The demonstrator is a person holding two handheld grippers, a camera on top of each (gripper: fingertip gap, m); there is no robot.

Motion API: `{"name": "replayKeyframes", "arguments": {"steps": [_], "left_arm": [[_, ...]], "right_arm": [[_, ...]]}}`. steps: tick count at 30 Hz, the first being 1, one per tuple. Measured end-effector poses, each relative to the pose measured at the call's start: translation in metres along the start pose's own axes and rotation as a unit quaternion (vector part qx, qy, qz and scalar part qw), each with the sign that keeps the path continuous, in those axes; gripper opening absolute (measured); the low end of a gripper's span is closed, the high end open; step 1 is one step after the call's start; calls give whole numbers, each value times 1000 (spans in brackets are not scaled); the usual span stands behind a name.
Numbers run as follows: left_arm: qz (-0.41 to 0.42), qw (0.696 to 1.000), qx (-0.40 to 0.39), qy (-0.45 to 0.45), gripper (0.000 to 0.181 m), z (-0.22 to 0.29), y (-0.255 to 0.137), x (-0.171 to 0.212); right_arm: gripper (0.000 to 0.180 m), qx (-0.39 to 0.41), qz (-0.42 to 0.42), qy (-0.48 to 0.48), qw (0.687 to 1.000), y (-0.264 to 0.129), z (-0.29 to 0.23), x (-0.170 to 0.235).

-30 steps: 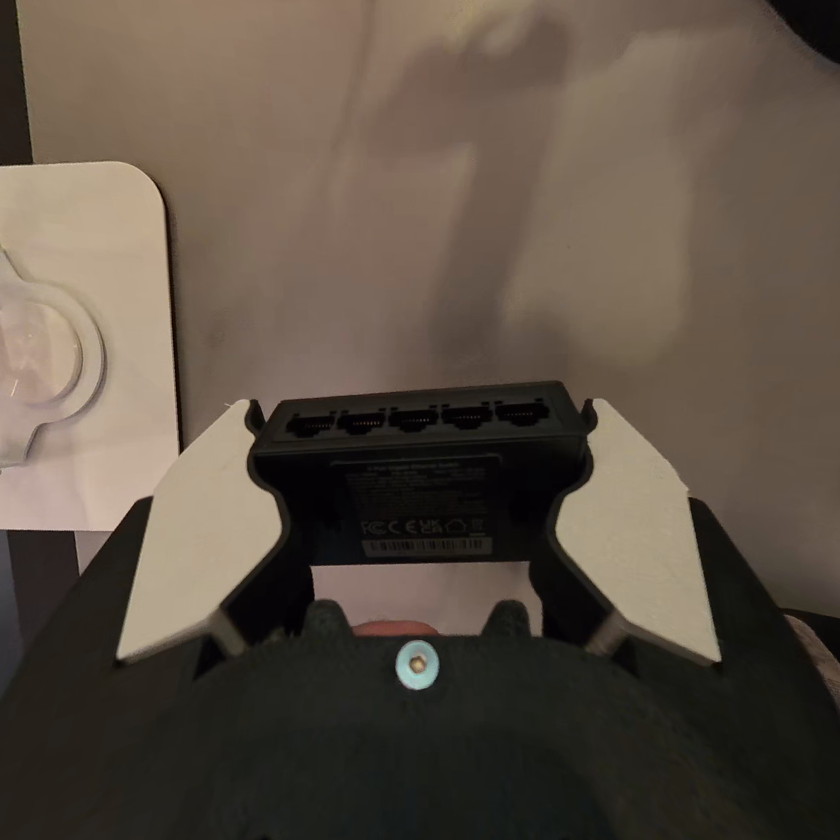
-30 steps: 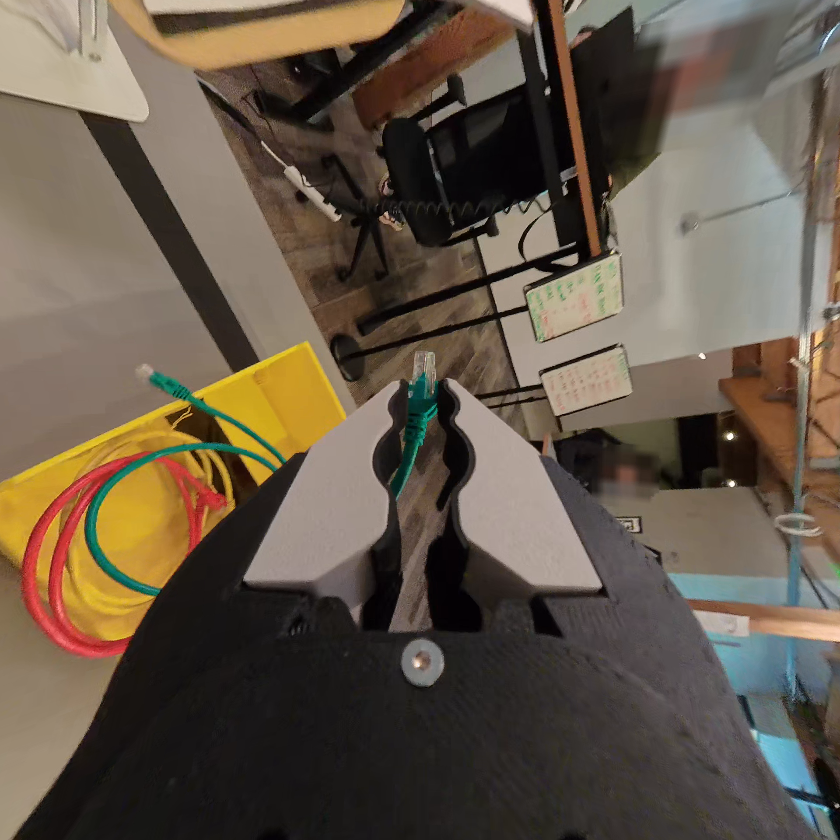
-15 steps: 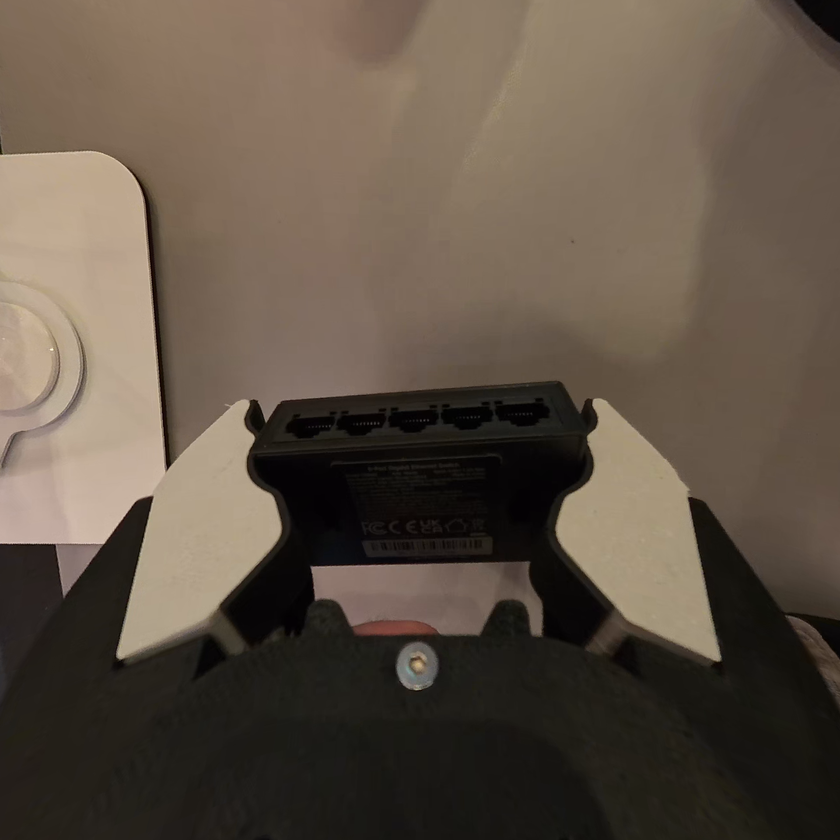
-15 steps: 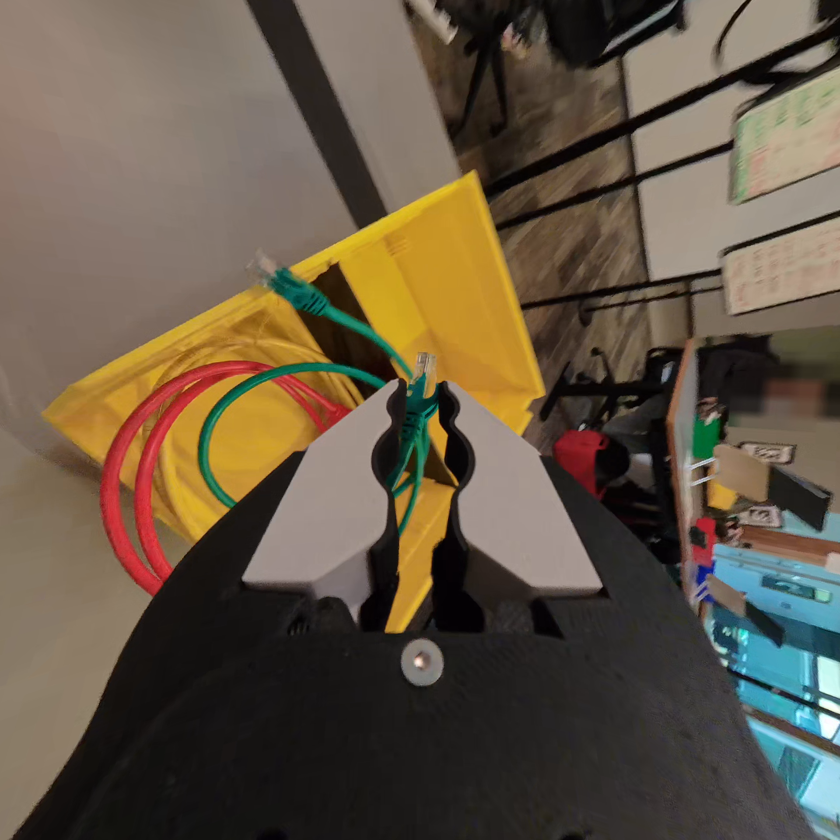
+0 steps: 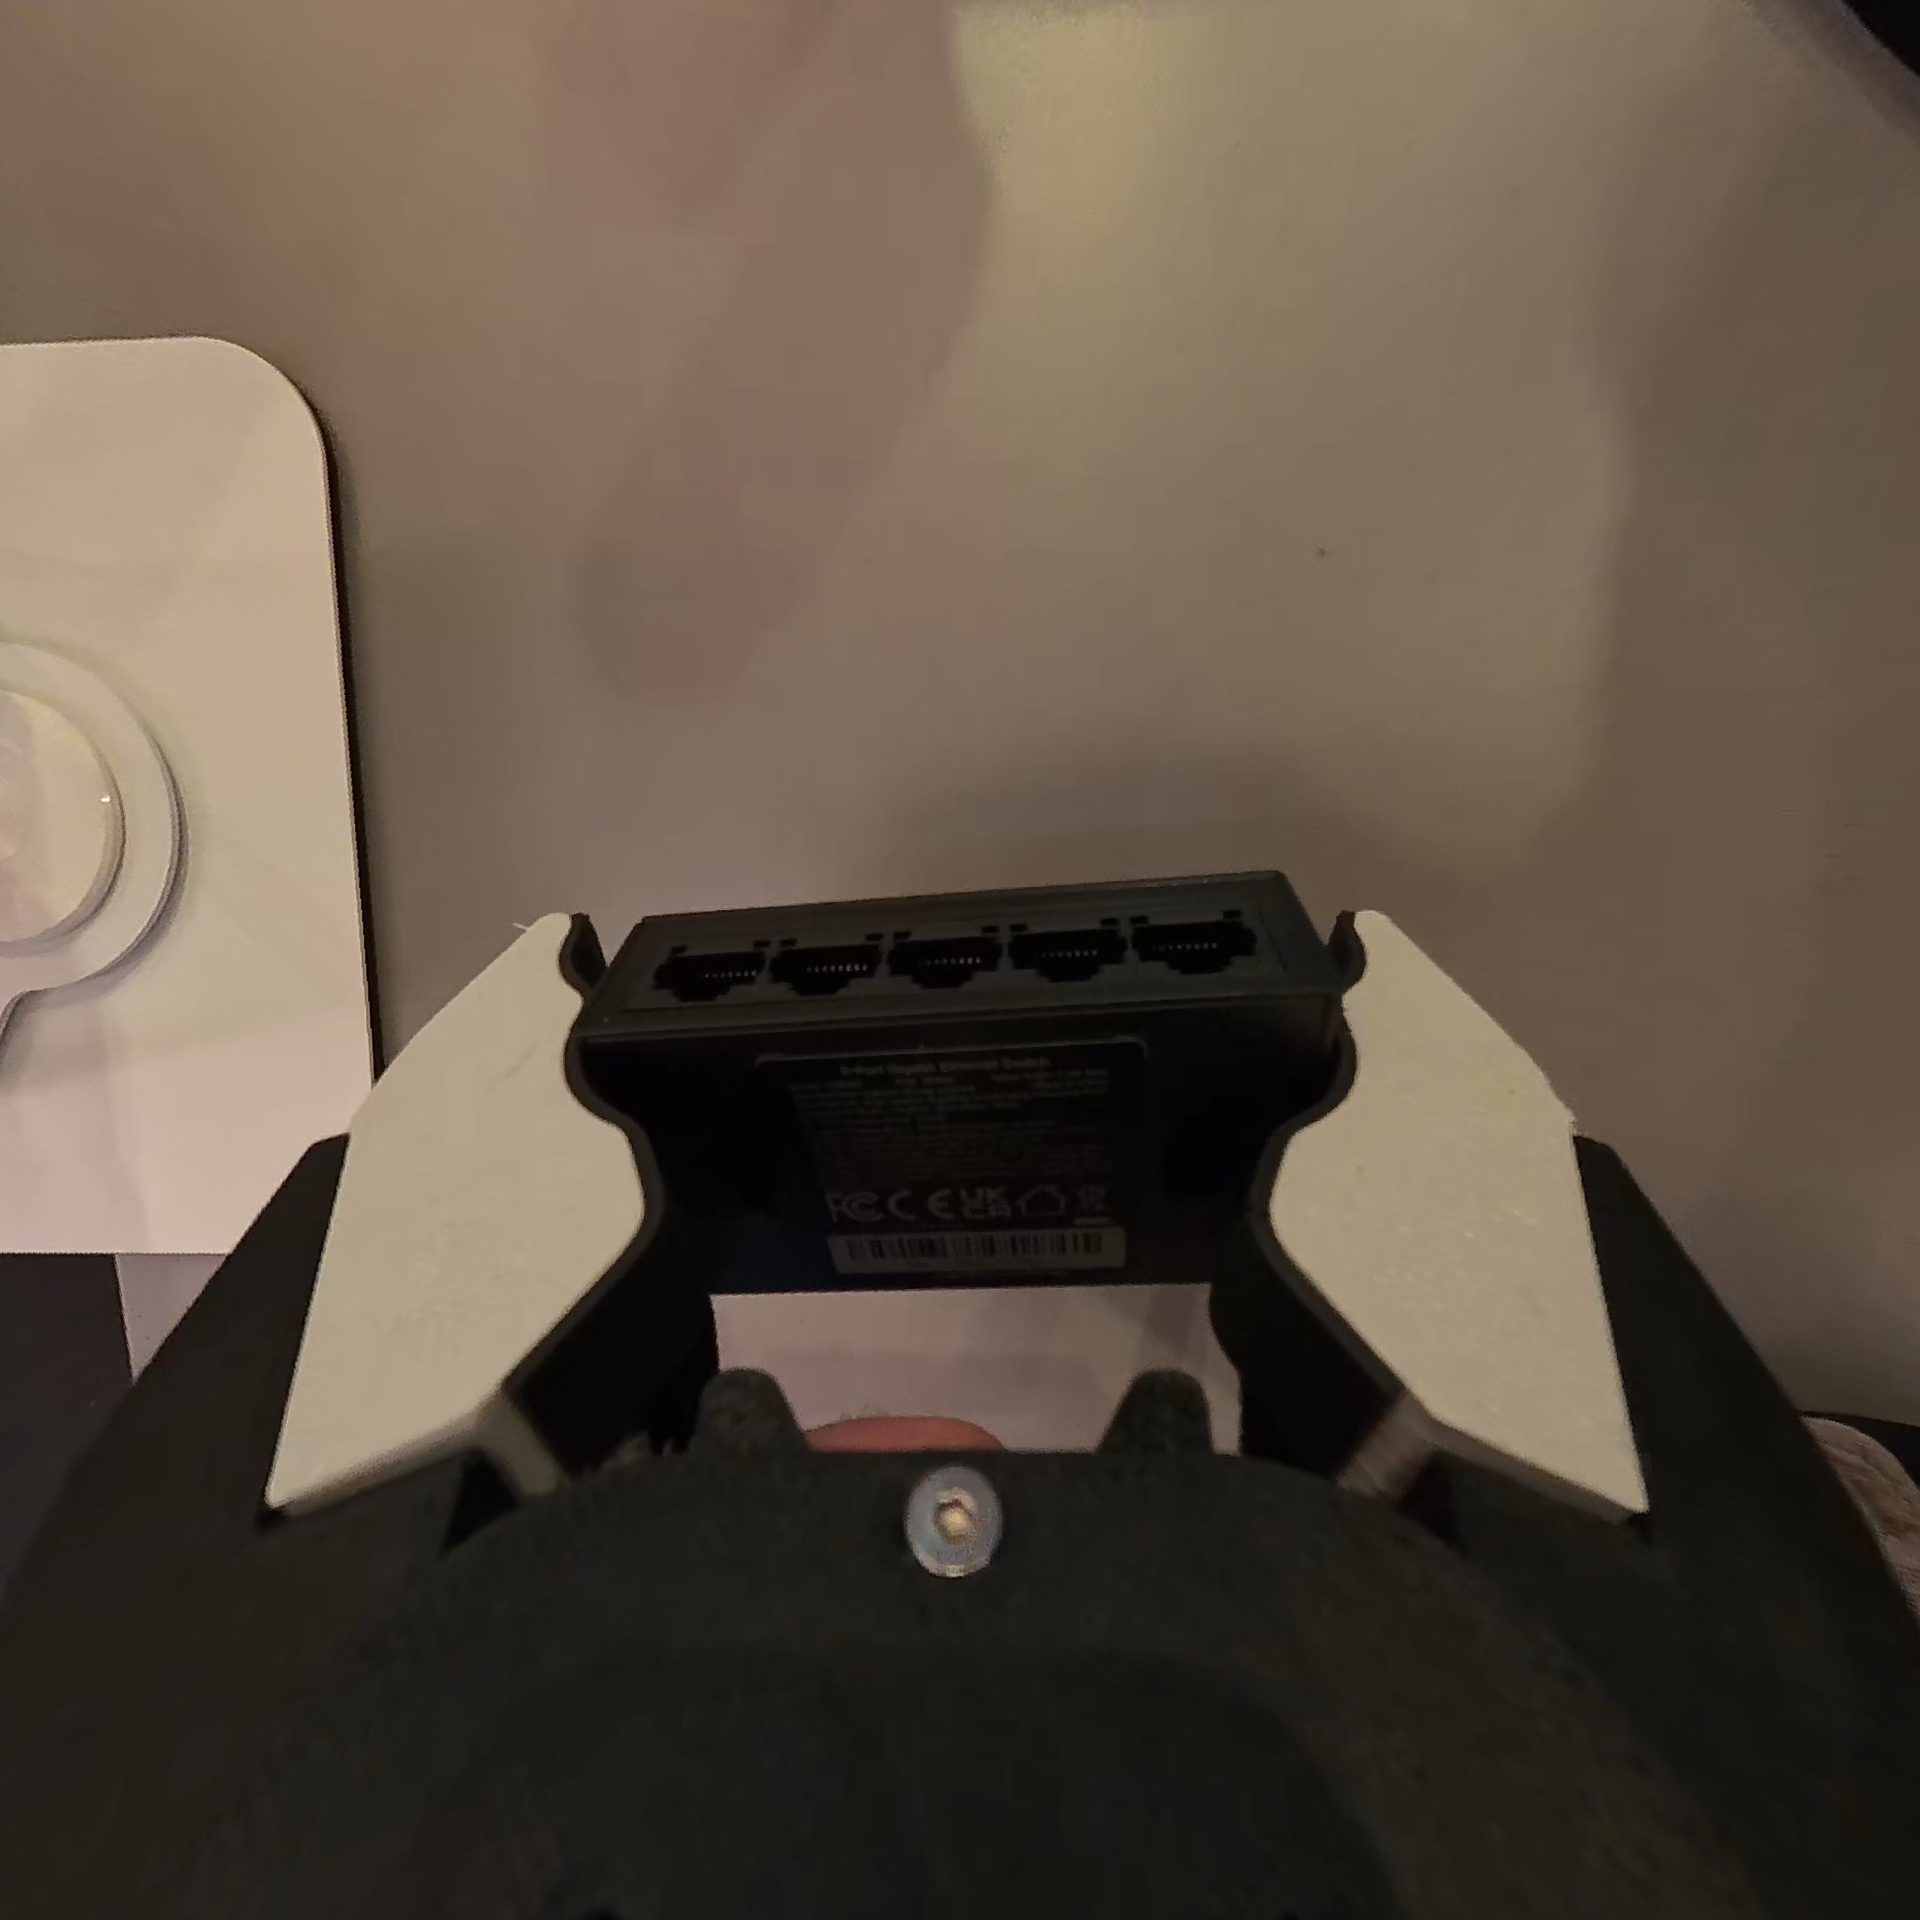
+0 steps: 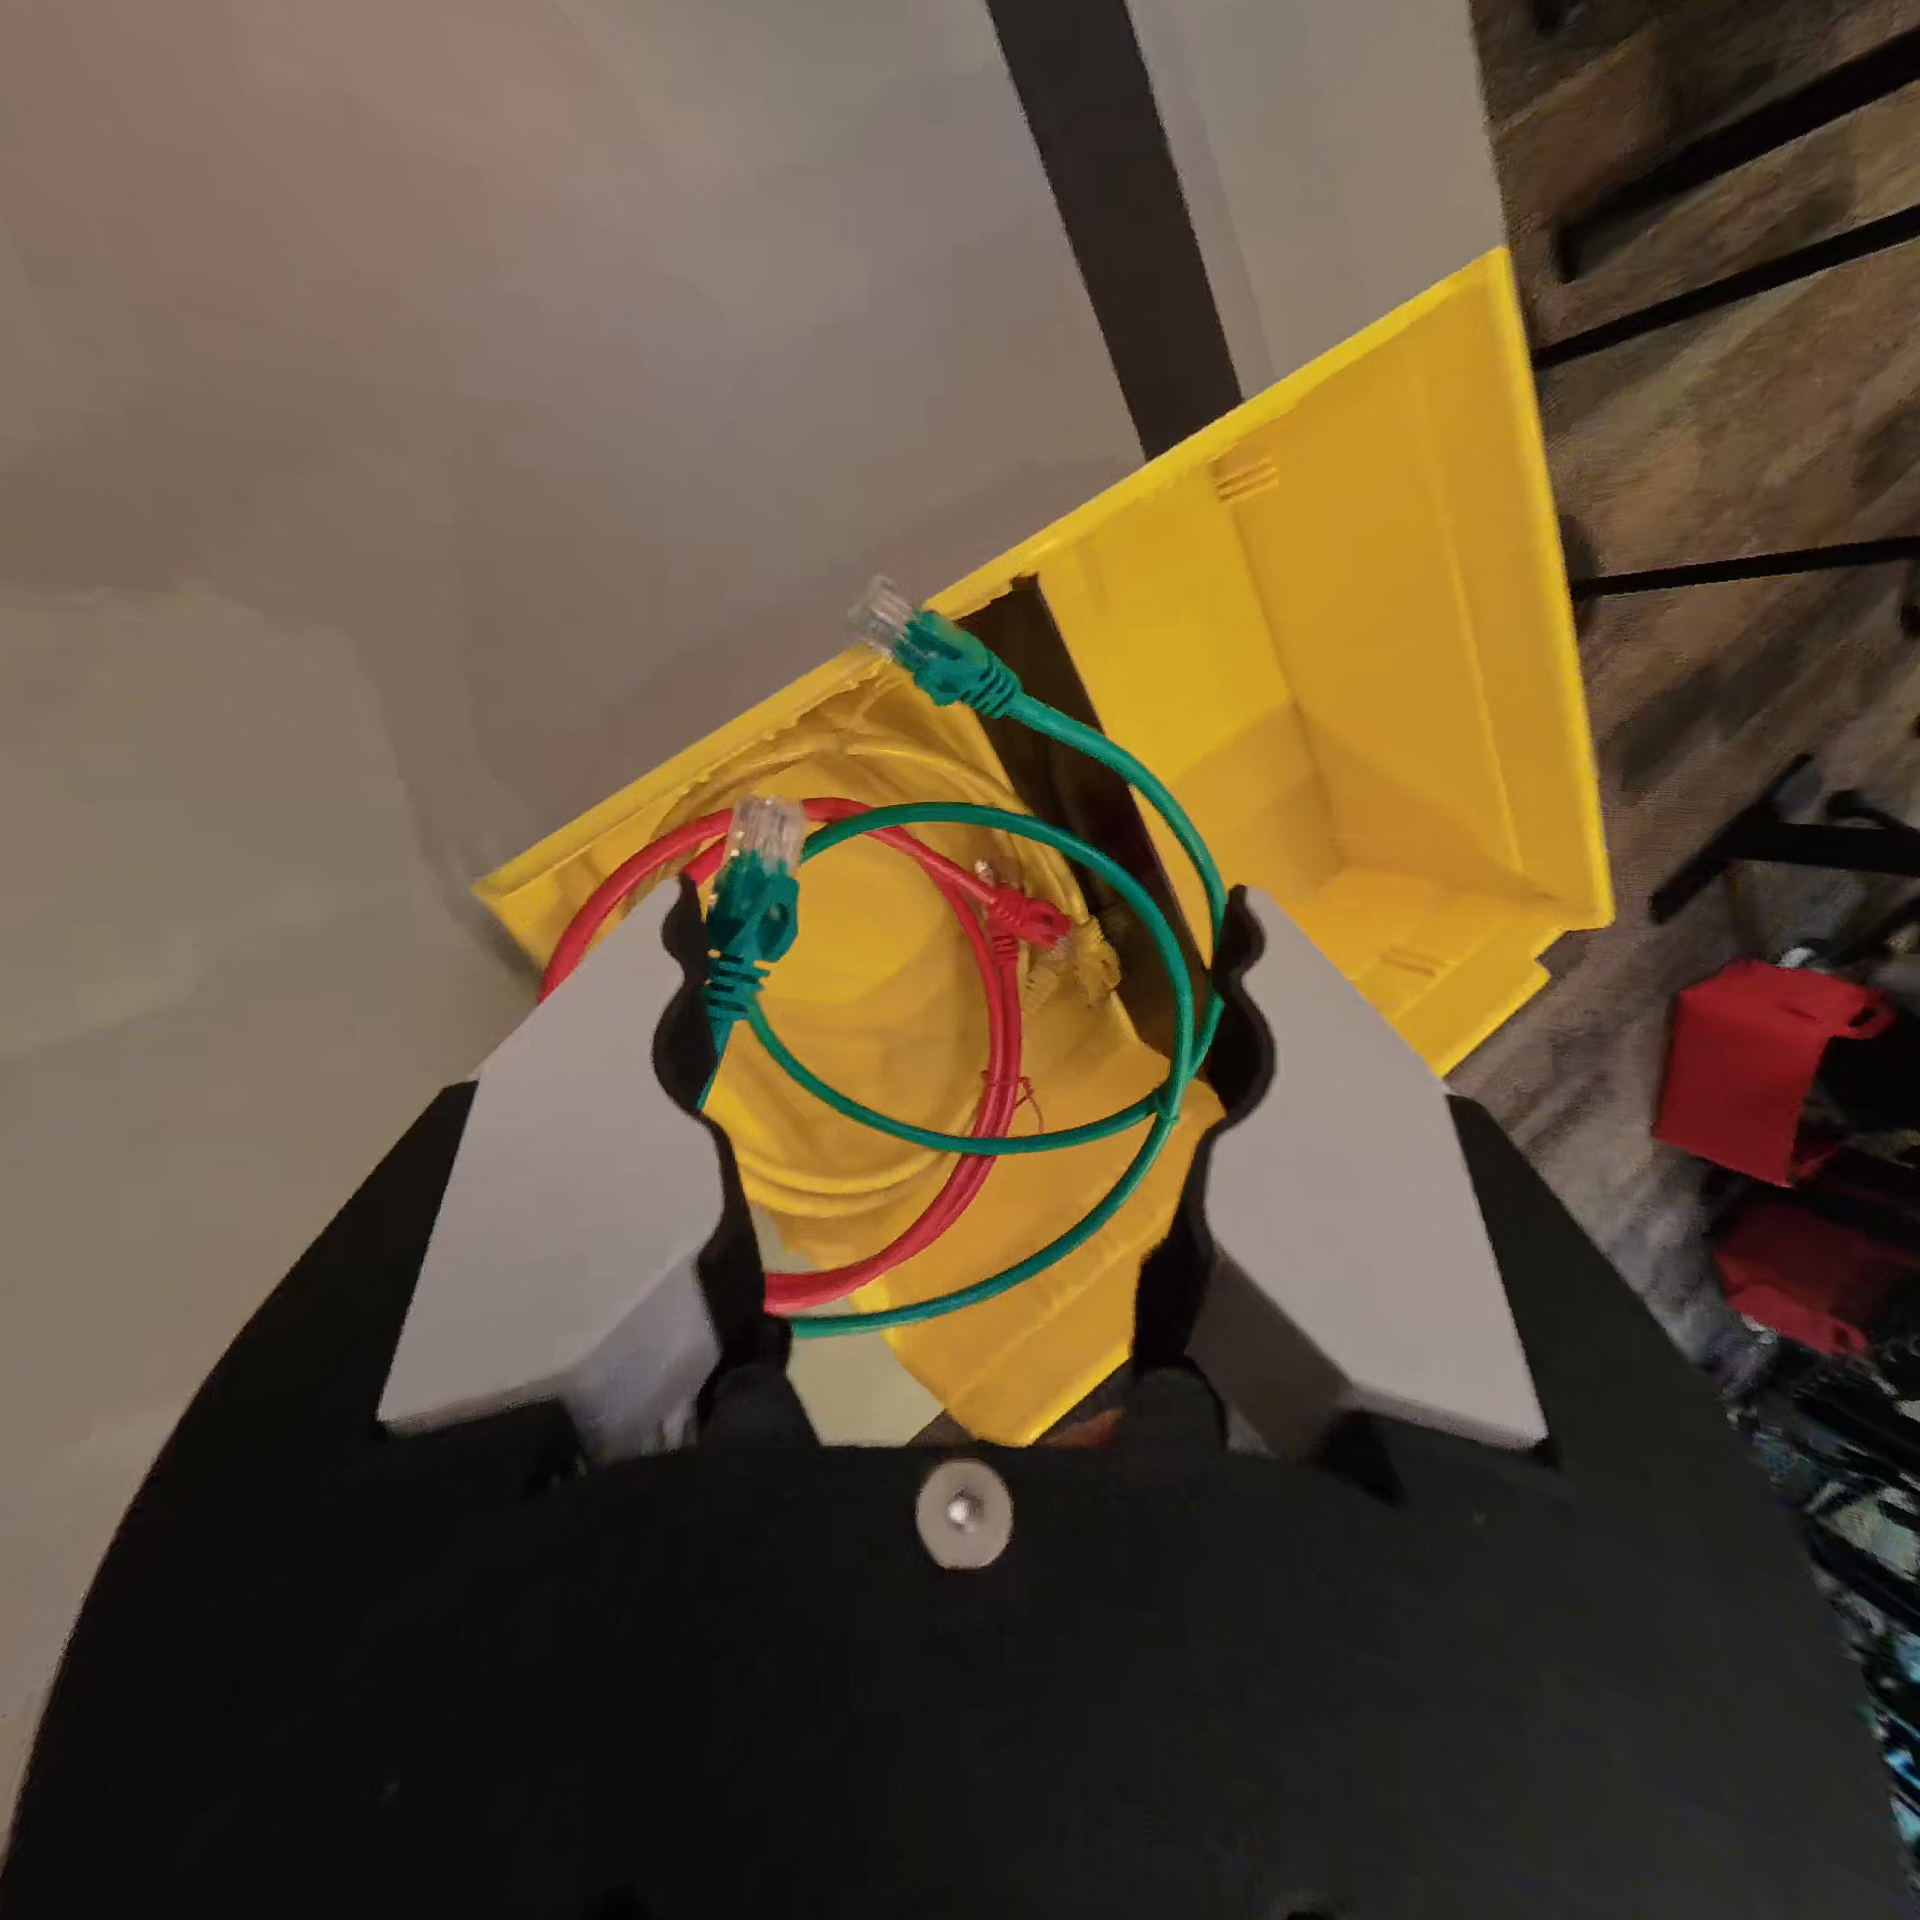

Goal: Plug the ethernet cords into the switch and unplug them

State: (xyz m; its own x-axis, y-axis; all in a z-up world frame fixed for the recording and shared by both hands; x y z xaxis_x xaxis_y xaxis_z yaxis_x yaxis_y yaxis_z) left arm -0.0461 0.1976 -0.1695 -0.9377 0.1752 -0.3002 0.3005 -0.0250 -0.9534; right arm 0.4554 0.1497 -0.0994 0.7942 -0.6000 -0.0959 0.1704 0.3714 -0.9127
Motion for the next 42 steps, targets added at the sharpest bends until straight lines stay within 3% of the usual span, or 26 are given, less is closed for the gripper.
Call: {"name": "replayKeyframes", "arguments": {"steps": [3,6,9,13,15,18,23,28,32,36,42], "left_arm": [[1,1000,0,2,125,1,0,-1],[2,1000,1,3,125,1,-1,-1],[4,1000,3,3,125,1,0,-2],[2,1000,3,2,125,2,2,-2],[5,1000,5,2,125,1,2,-1],[15,1000,8,0,125,0,0,0],[30,999,16,-3,125,-2,-4,1],[56,998,27,1,125,1,-9,-1],[90,994,55,22,125,7,-14,-4],[105,991,72,50,125,16,-17,-11],[114,986,87,85,125,30,-19,-23]], "right_arm": [[85,-28,-25,6,999,-2,4,0],[30,-20,-9,37,999,3,11,-10],[5,15,-9,42,999,14,22,-19],[9,15,-6,96,995,36,41,-27],[25,32,-21,95,995,37,43,-30],[43,99,47,75,991,0,33,-46],[64,185,207,-89,957,-77,-48,-114],[56,196,312,-288,884,-99,-169,-188],[65,188,334,-386,839,-87,-235,-234],[69,166,343,-441,812,-75,-263,-268],[60,159,335,-496,785,-62,-275,-297]]}}
Point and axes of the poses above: each gripper's, where its closed fingertips meet, y out along the fingers, x out of its underside, z = x × y across the jaws, the point moved 9 cm from there along -y, back along the fingers, and after that the axes turned 11 degrees about -z, right-handed, at the moved point
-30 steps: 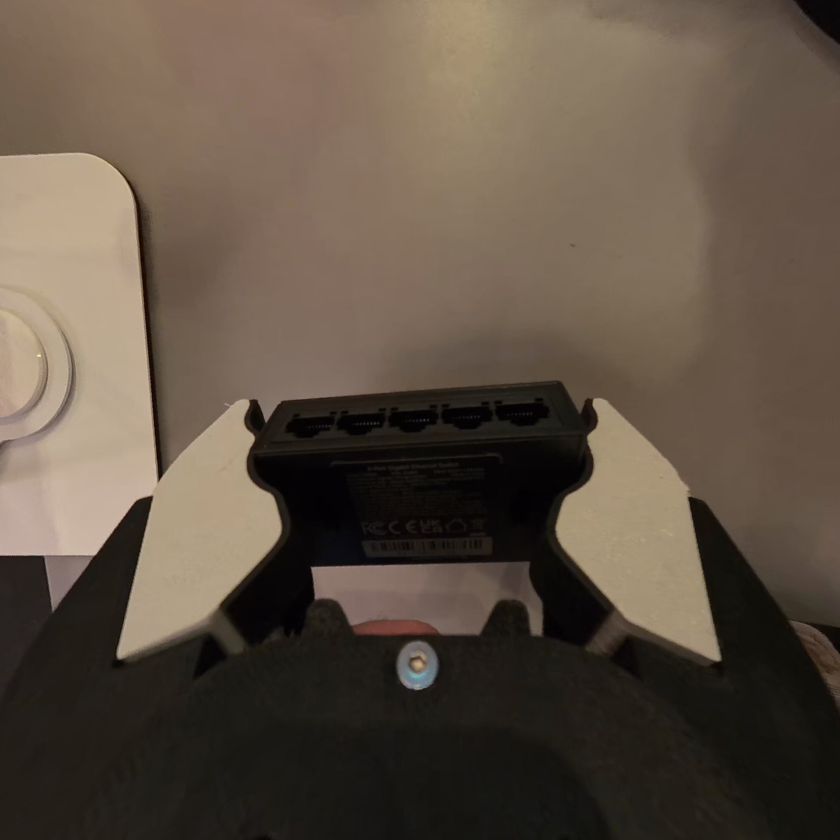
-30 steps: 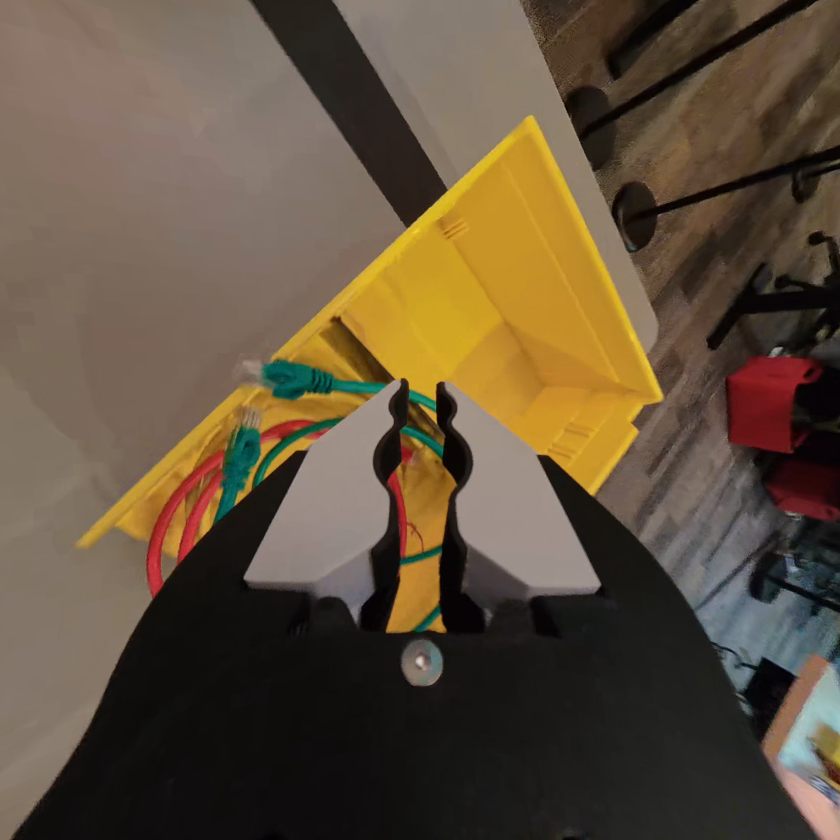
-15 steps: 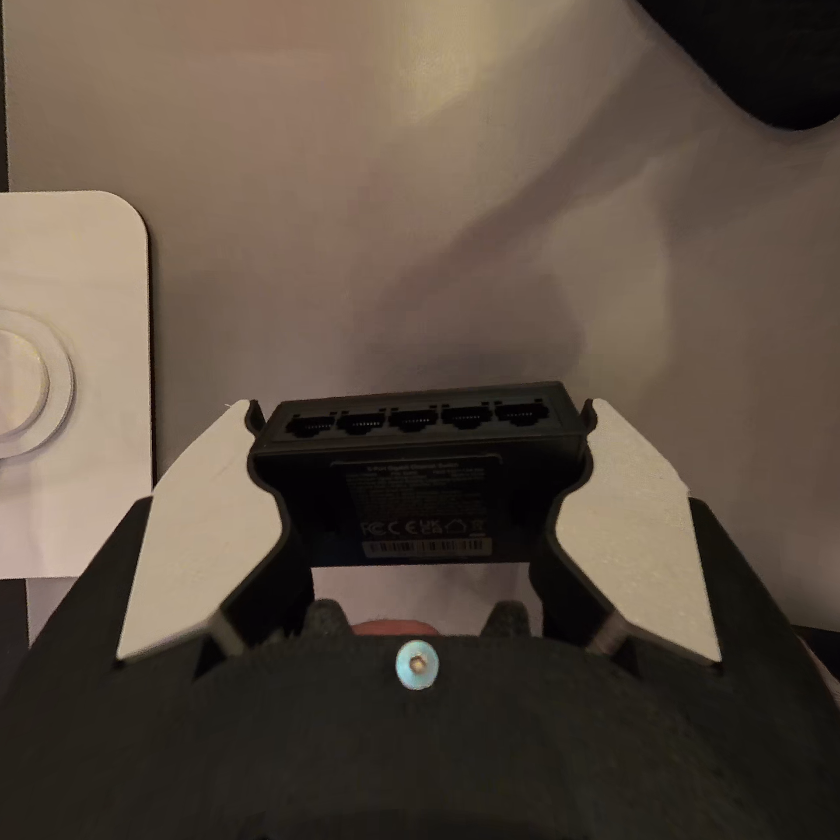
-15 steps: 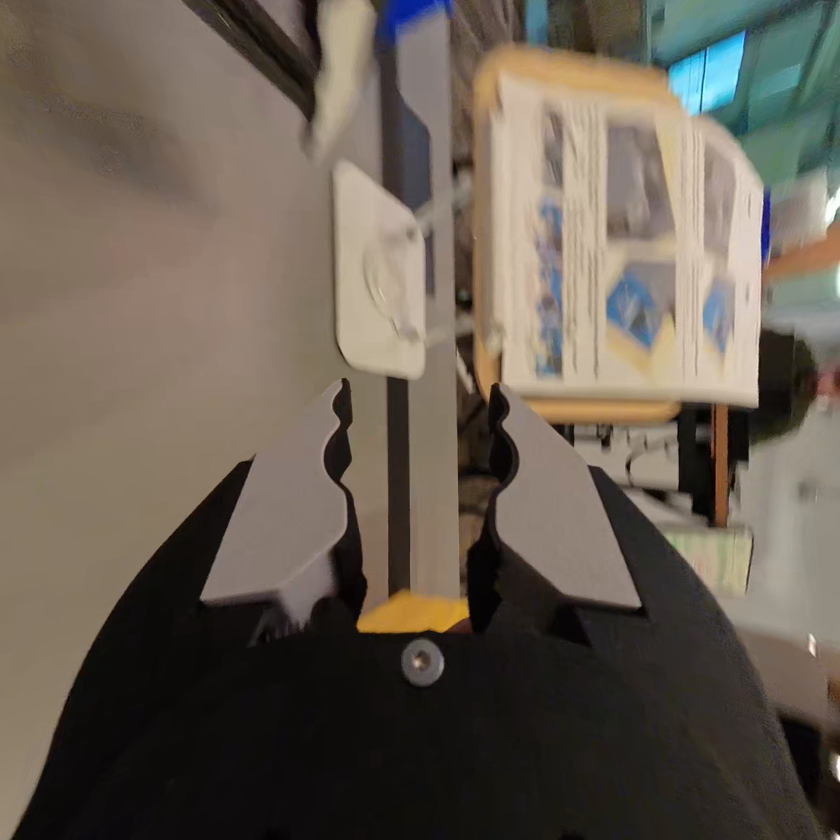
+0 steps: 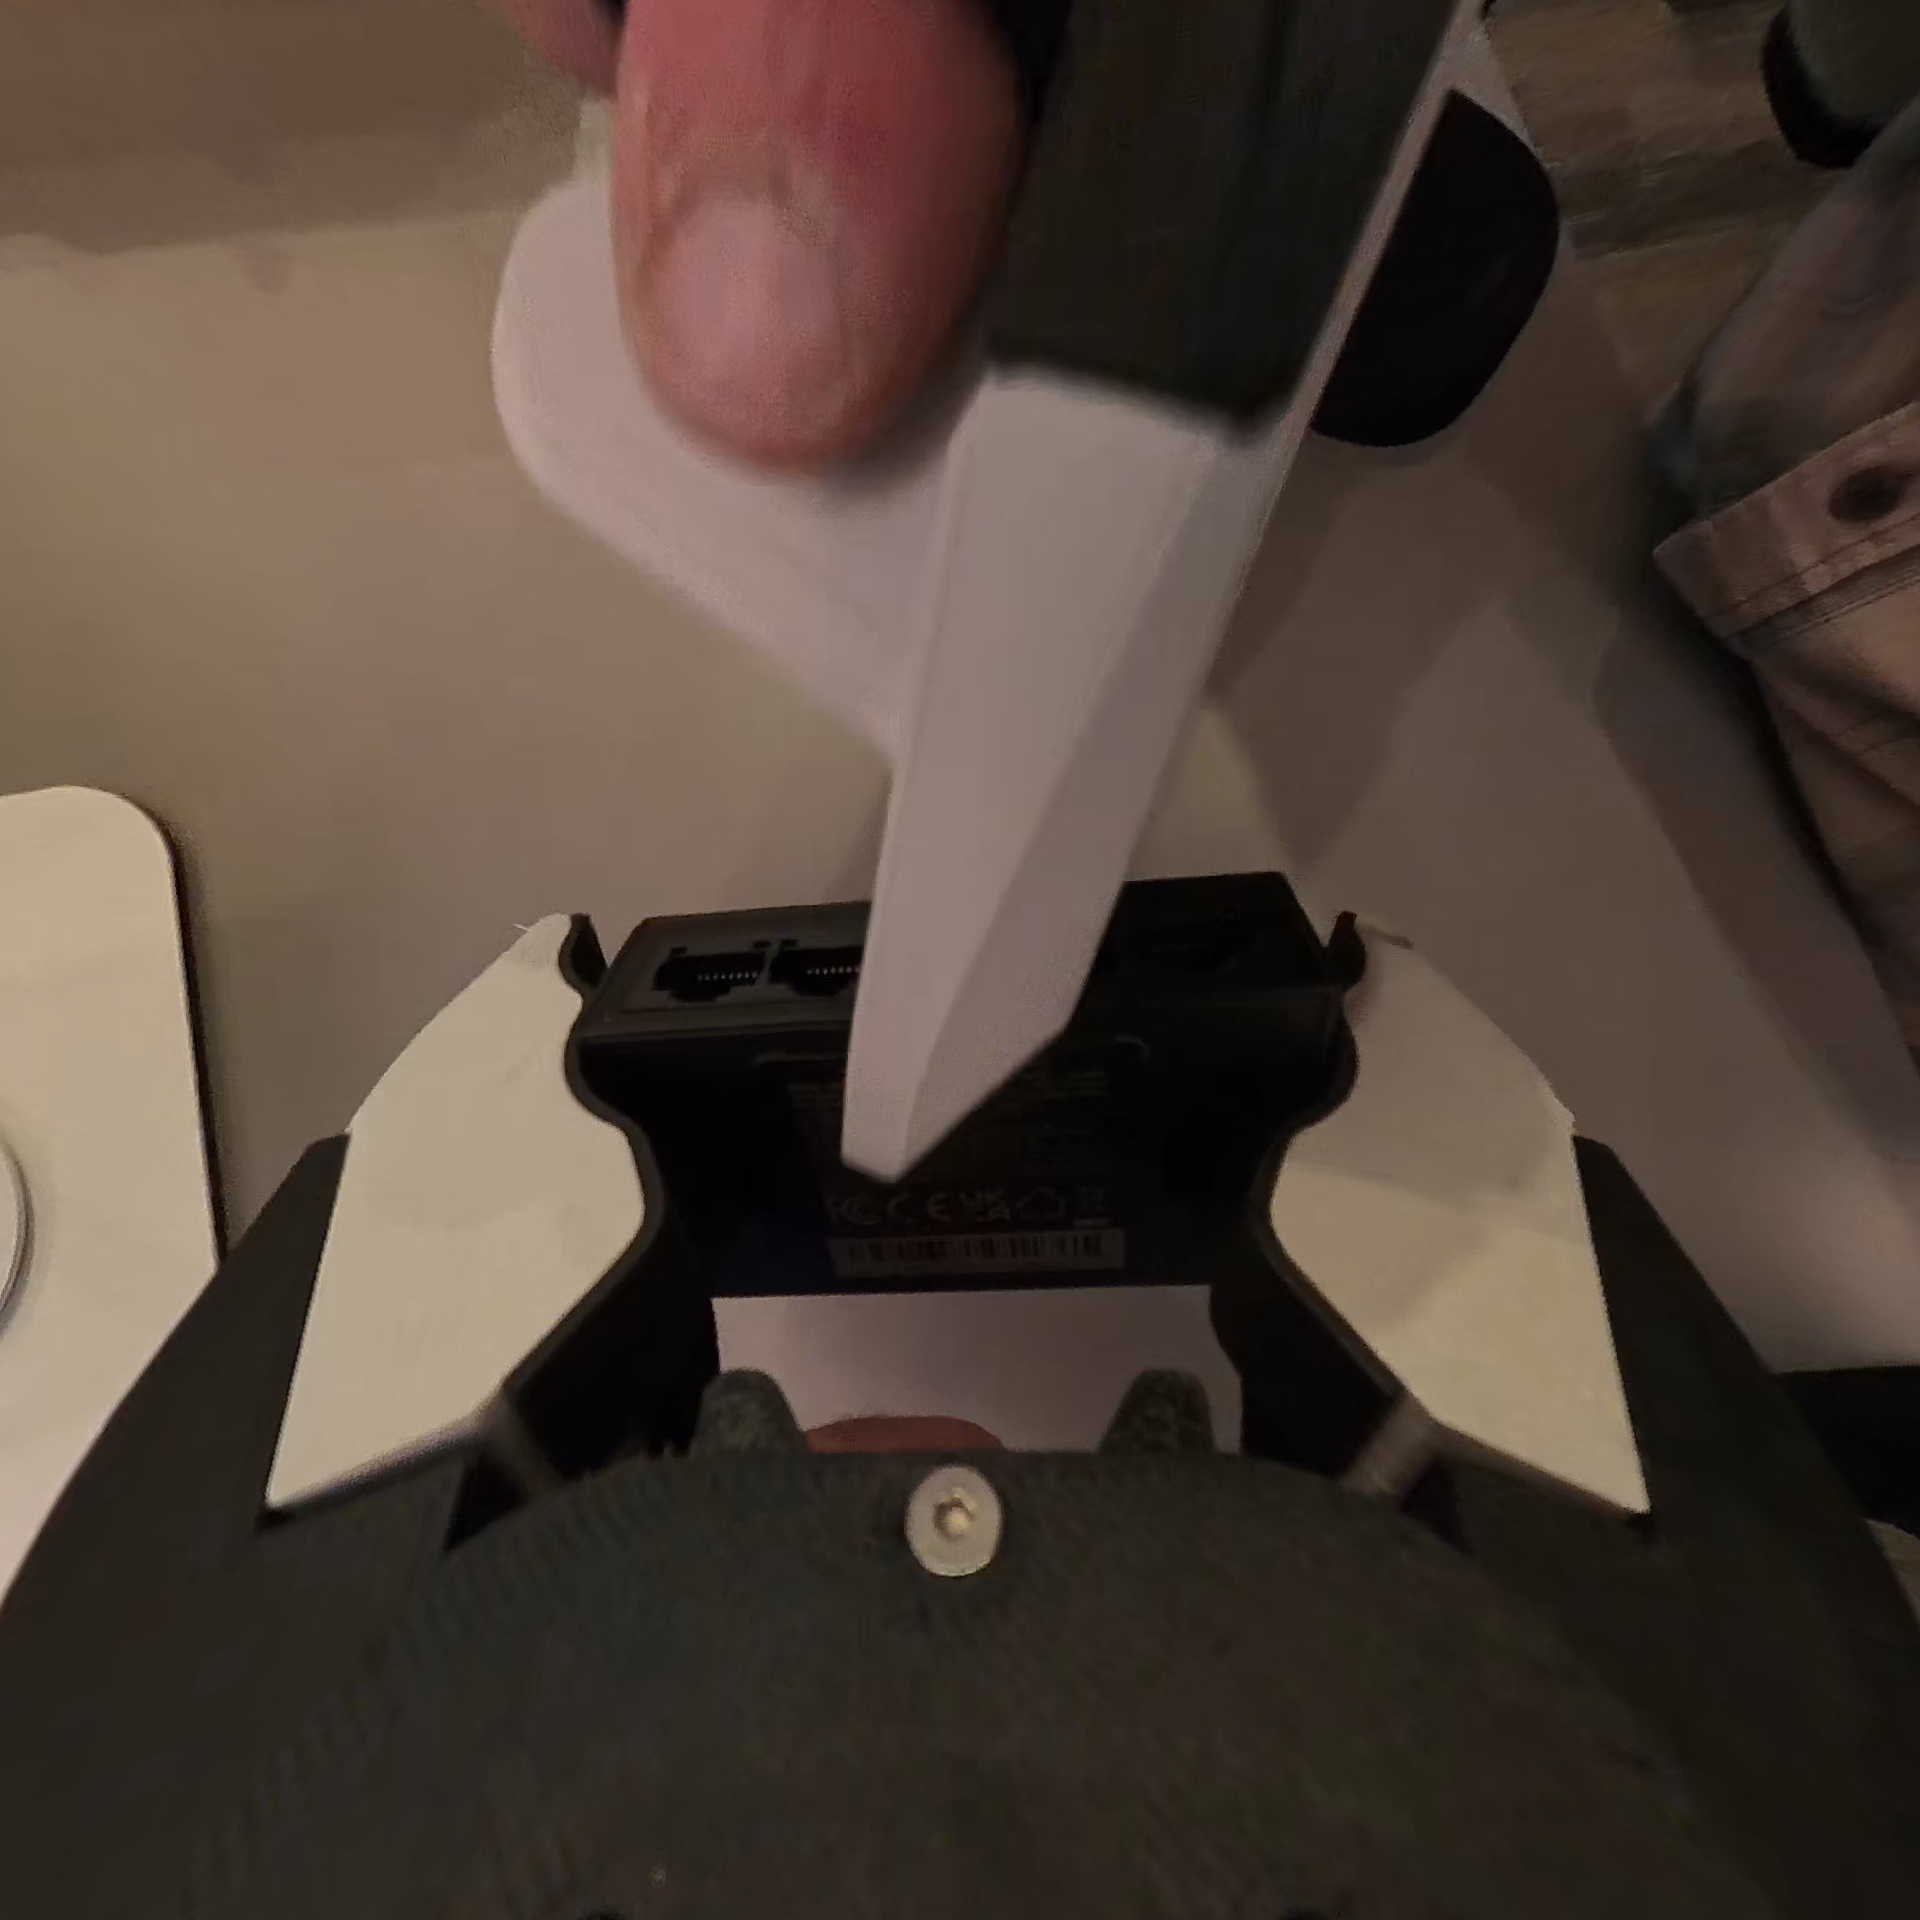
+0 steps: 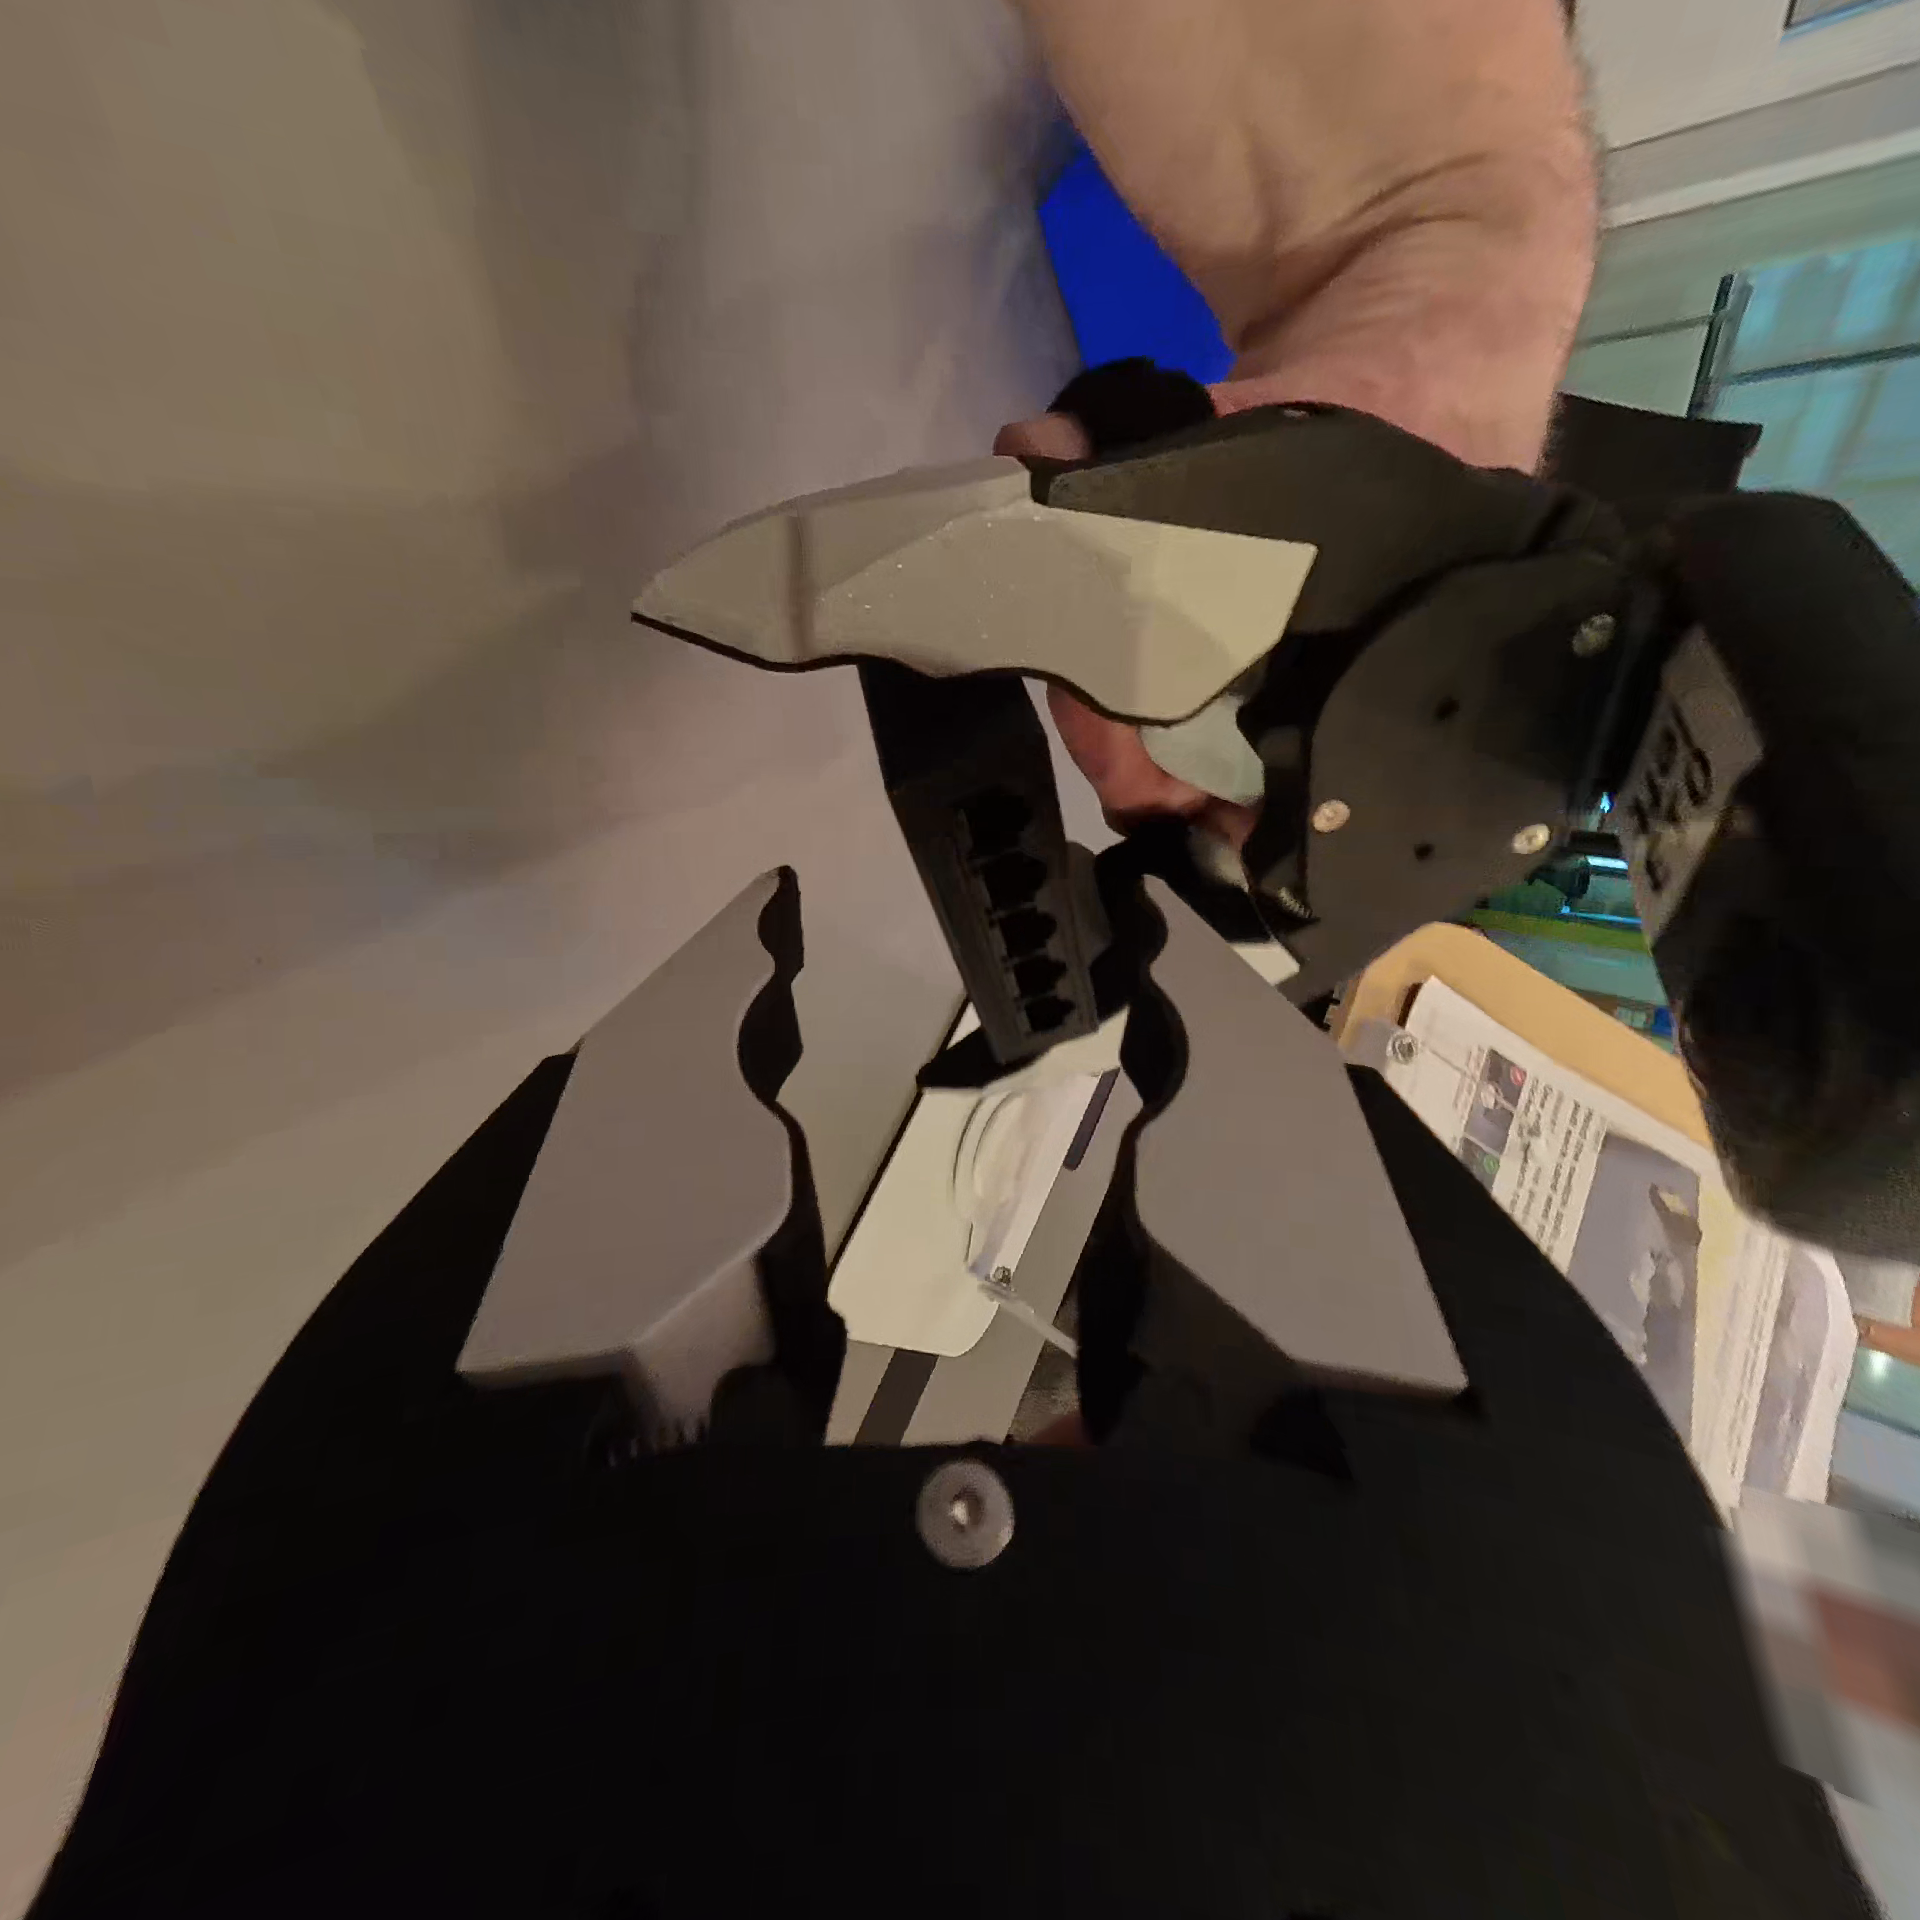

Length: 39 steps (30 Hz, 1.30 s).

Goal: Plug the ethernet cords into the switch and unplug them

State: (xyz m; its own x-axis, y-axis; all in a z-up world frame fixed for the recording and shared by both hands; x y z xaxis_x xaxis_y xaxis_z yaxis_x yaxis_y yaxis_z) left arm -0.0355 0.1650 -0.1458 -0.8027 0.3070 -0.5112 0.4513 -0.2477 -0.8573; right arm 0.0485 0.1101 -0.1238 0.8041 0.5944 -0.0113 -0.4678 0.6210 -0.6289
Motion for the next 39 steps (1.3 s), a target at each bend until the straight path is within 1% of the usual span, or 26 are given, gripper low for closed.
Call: {"name": "replayKeyframes", "arguments": {"steps": [1,2,5,8,11,12,14,17,19,20,21,22,23,24,25,26,28,31,33,37,39], "left_arm": [[-1,1000,3,5,125,2,1,-2],[-3,1000,6,11,125,3,2,-3],[-9,1000,15,22,125,7,5,-6],[-7,999,25,23,126,9,7,-8],[4,1000,18,9,125,7,4,-12],[4,1000,2,10,128,6,2,-12],[-1,999,-40,9,125,6,-4,-13],[9,990,-134,33,122,4,-16,-20],[15,975,-211,68,120,5,-21,-28],[13,967,-238,85,115,7,-22,-32],[10,957,-270,103,111,9,-21,-37],[7,942,-312,125,106,10,-21,-43],[1,930,-336,150,103,14,-17,-50],[-7,914,-366,174,101,18,-13,-56],[-13,898,-392,197,97,21,-8,-63],[-21,893,-393,217,97,26,1,-69],[-22,872,-422,248,96,32,15,-82],[-14,873,-409,266,94,37,34,-91],[-15,889,-369,270,90,40,47,-92],[32,906,-331,263,74,44,55,-98],[44,909,-322,260,70,44,56,-98]], "right_arm": [[58,-1,1,-6,1000,3,0,-2],[53,-6,3,-9,1000,5,0,-3],[30,-9,10,-18,1000,5,0,-7],[27,-19,-1,-28,999,3,0,-9],[25,-33,-16,-8,999,-1,2,-4],[25,-46,-18,22,999,-3,4,-1],[25,-63,-10,62,996,-10,7,10],[25,-118,7,158,980,-21,12,36],[24,-184,22,225,956,-27,12,55],[24,-223,35,257,940,-29,11,65],[24,-258,52,289,920,-31,10,75],[24,-312,69,314,894,-32,7,85],[25,-357,82,330,870,-34,5,93],[25,-380,93,344,853,-35,4,101],[25,-420,106,353,829,-38,1,107],[25,-458,116,352,808,-40,-1,110],[25,-519,104,339,778,-41,-9,112],[25,-583,78,306,748,-40,-20,110],[26,-604,79,295,736,-39,-22,106],[26,-649,87,274,704,-36,-25,99],[26,-665,84,262,695,-34,-26,96]]}}
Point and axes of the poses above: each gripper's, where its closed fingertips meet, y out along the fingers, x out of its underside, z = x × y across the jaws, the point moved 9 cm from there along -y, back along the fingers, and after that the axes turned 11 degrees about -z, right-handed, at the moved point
